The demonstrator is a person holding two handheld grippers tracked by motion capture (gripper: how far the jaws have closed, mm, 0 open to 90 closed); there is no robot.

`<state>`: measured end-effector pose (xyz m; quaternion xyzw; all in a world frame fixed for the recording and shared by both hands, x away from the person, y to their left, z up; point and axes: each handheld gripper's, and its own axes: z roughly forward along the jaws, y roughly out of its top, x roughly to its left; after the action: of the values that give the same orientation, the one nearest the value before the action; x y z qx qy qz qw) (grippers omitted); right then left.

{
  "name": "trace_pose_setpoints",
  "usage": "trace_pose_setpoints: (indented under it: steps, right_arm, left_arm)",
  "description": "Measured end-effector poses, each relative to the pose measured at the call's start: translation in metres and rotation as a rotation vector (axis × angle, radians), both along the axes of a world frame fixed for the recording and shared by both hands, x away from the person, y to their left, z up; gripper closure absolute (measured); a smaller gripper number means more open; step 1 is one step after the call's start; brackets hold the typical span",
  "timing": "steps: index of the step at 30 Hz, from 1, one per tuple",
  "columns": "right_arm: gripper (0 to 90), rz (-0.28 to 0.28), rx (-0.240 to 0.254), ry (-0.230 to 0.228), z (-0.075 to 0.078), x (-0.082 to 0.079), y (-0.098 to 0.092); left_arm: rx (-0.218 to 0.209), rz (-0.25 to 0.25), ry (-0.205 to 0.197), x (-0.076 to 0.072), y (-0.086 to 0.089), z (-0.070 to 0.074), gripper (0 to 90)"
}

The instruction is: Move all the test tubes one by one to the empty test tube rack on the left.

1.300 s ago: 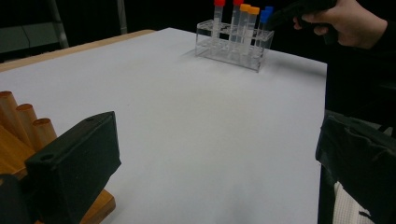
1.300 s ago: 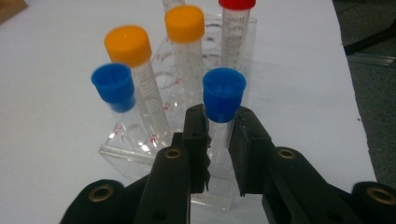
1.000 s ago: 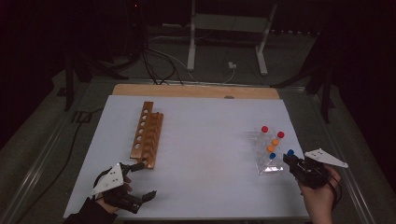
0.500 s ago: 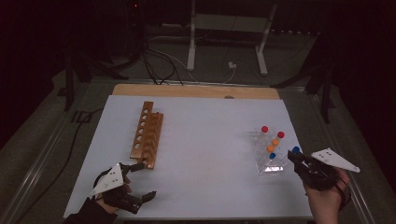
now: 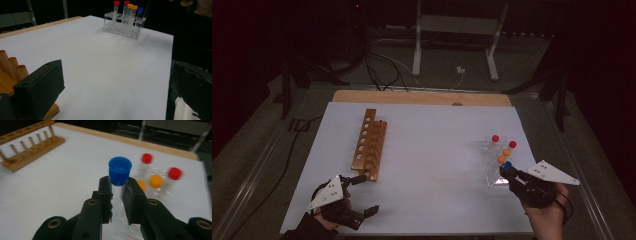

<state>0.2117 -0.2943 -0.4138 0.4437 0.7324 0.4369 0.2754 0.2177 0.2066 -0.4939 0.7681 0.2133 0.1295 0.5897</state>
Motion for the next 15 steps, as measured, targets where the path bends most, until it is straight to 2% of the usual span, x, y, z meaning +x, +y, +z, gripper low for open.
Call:
trace_pose_setpoints:
  steps: [8,10,12,15]
  right_arm:
    - [76.9,0.087,-0.024,0.029,-0.012,0.008,0.028]
    - [76.9,0.127,-0.034,0.04,-0.015,0.01,0.042]
    - [76.9,0.153,-0.043,0.044,-0.017,0.012,0.051]
    - [76.9,0.202,-0.057,0.05,-0.02,0.015,0.066]
  left_arm:
    - [0.018,-0.02,0.028,0.001,-0.009,0.005,0.5]
    - [0.026,-0.03,0.051,0.002,-0.013,0.01,0.5]
    - [0.028,-0.03,0.053,0.002,-0.016,0.014,0.5]
    - [0.018,-0.056,0.056,0.005,-0.022,0.021,0.5]
